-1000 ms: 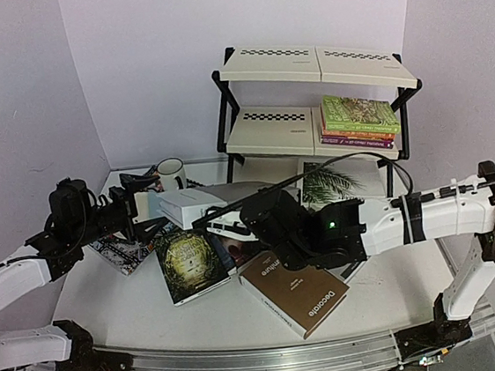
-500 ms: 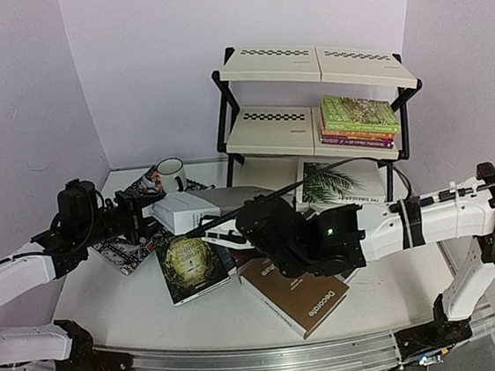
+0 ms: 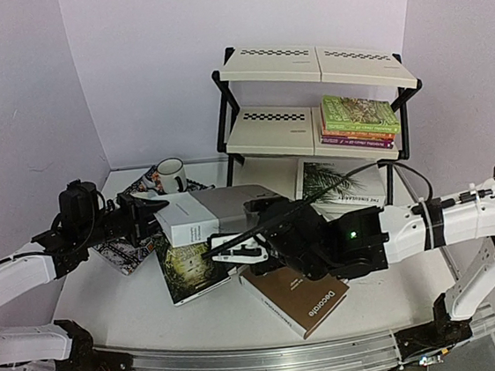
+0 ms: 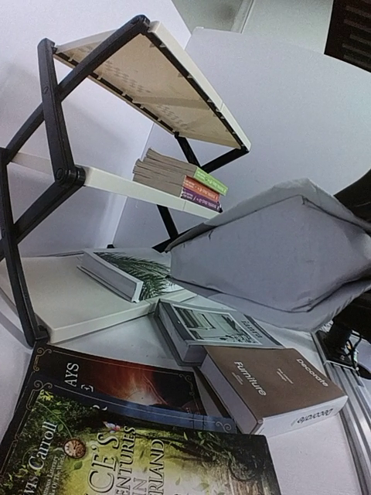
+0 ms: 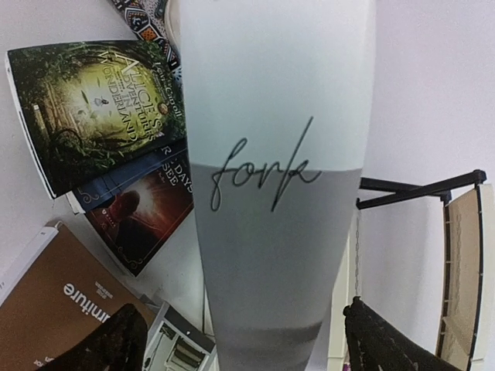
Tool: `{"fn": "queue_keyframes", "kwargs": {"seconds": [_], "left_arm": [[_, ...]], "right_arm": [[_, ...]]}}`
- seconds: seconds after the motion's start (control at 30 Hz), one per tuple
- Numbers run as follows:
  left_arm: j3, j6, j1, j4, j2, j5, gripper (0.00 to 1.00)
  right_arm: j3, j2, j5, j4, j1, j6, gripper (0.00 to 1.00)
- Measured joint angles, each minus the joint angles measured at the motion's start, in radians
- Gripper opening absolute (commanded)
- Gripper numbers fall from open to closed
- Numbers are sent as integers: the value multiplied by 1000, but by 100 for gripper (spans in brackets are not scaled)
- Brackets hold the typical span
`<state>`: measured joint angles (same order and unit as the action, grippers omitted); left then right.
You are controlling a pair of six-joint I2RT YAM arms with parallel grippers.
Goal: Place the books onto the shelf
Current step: Pass from the right arm to the left, then pass from the left arm to the right
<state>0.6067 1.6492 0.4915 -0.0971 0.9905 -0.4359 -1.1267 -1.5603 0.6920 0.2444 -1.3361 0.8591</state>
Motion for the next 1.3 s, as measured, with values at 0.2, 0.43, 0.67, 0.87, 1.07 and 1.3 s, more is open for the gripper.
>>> {"fn": "queue_keyframes", "kwargs": {"seconds": [0.2, 0.43, 0.67, 0.87, 1.07, 1.3], "left_arm": [[0, -6, 0, 0, 0, -32, 19], [0, -27, 0, 0, 0, -62, 20], [0, -30, 0, 0, 1, -72, 21], [1, -33, -1, -1, 13, -78, 33], [2, -45, -1, -4, 14, -78, 70], [16, -104, -54, -9, 25, -113, 87]], "right_arm": [[27, 50, -74, 26, 0, 29, 84], [27, 52, -116, 41, 0, 61, 74], [-11, 11, -135, 48, 0, 95, 57], [-25, -12, -128, 47, 0, 112, 34], [-30, -13, -89, 49, 5, 123, 33], [-10, -20, -37, 49, 37, 155, 32]]}}
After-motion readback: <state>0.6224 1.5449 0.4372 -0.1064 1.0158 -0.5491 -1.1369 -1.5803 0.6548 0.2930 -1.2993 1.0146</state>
